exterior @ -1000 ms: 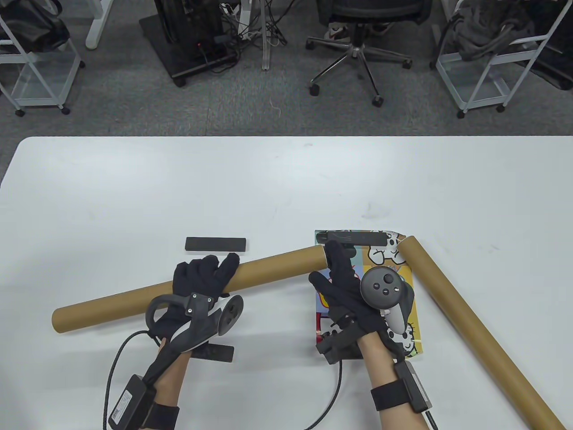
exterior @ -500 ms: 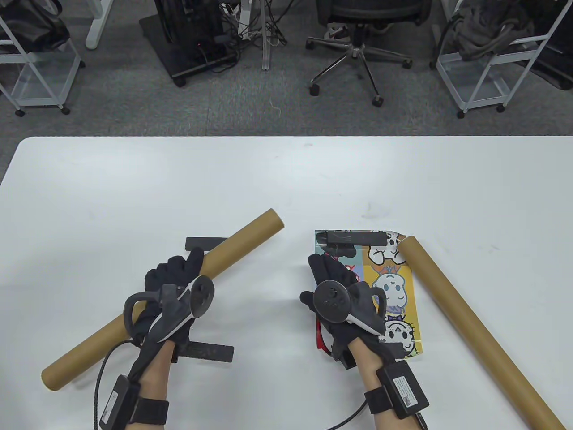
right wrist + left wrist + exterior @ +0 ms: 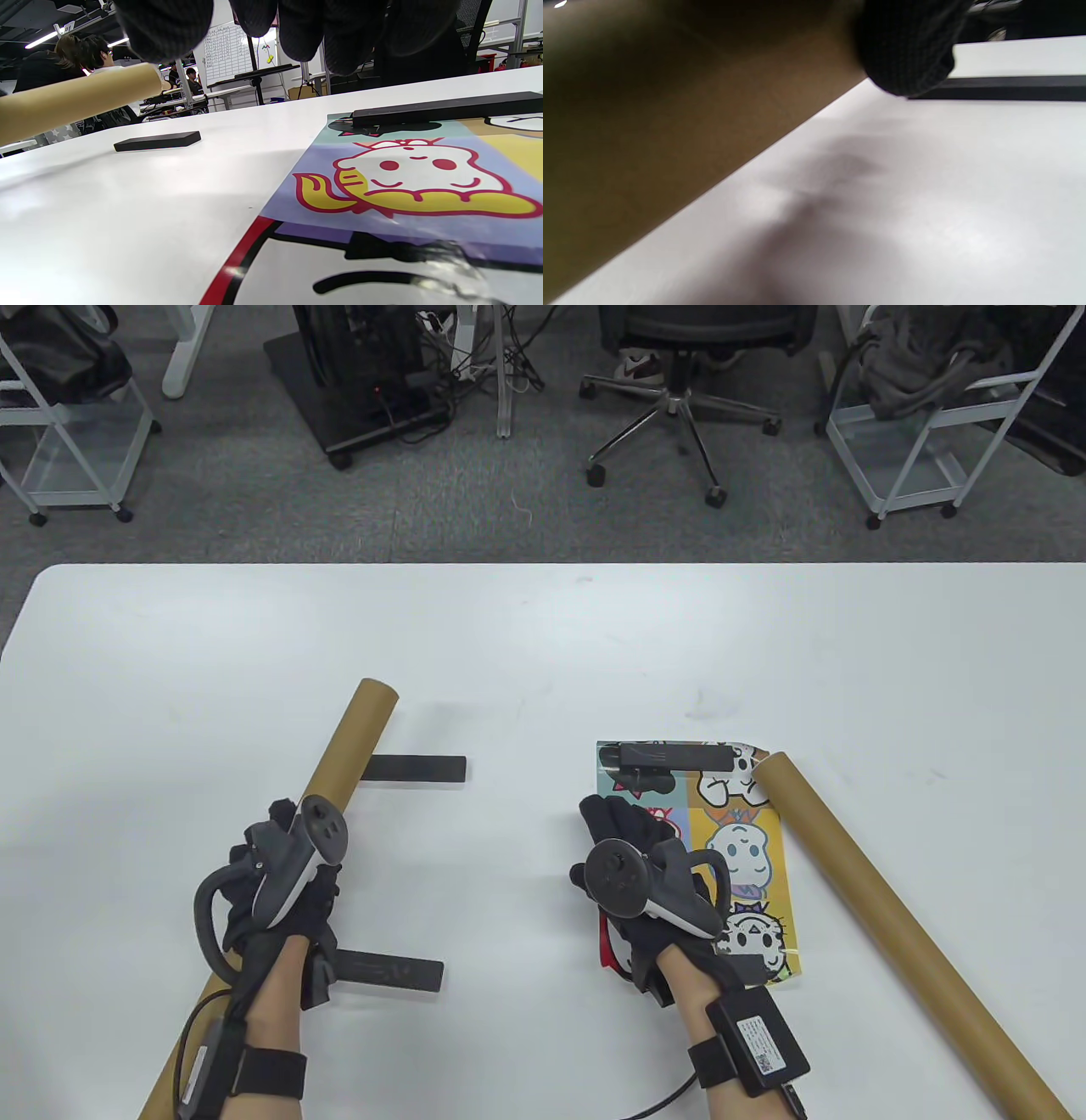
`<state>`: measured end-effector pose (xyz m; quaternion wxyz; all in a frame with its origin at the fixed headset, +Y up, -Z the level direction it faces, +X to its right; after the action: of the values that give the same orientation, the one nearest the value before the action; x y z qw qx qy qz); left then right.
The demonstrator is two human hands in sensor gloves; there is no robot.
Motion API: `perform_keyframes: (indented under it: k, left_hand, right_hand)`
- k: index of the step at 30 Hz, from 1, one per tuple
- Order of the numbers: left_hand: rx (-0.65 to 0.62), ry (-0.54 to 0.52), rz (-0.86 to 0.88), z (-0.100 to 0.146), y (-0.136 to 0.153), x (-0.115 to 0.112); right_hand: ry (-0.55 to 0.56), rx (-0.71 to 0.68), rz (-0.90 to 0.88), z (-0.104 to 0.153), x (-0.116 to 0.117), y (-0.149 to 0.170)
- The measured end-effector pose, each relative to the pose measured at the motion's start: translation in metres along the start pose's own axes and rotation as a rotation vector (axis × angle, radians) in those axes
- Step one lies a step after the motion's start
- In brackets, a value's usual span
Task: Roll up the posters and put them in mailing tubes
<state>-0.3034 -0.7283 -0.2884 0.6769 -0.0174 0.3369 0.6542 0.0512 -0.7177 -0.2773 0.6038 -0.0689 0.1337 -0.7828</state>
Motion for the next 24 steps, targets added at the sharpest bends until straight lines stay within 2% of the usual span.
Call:
perform_keyframes:
  k: [8, 12, 17, 21, 24]
  left_hand:
    - [0.055, 0.097, -0.007, -0.016, 0.009, -0.018]
    - [0.039, 0.16, -0.021, -0.02, 0.008, -0.027]
    - [0.05, 0.192, -0.016, -0.023, 0.012, -0.03]
    - [0.047, 0.165, -0.015, -0.02, 0.011, -0.026]
    - [0.022, 0.07, -0.013, -0.009, 0.004, -0.01]
  right_hand:
    - [-0.003, -0.003, 0.0, 0.0, 0.001, 0.0]
    - [-0.008, -0.003, -0.002, 0.0, 0.001, 0.0]
    - [-0.01, 0.0, -0.008, 0.0, 0.001, 0.001]
    - [-0.013, 0.0, -0.009, 0.0, 0.001, 0.001]
    - [-0.014, -0.001, -0.01, 0.0, 0.002, 0.0]
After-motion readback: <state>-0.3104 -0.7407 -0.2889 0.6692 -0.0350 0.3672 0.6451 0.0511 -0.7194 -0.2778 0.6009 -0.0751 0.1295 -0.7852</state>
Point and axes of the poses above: the tracker on the back of each hand, its own y axis roughly to the little-finger side, its own z axis roughly from the fingertips to the wrist, x = y × z, the point moved 5 cm from there along -z, roughly from the wrist to the fingertips, and after that the axes turned 11 degrees about y, right-handed, at the moved point
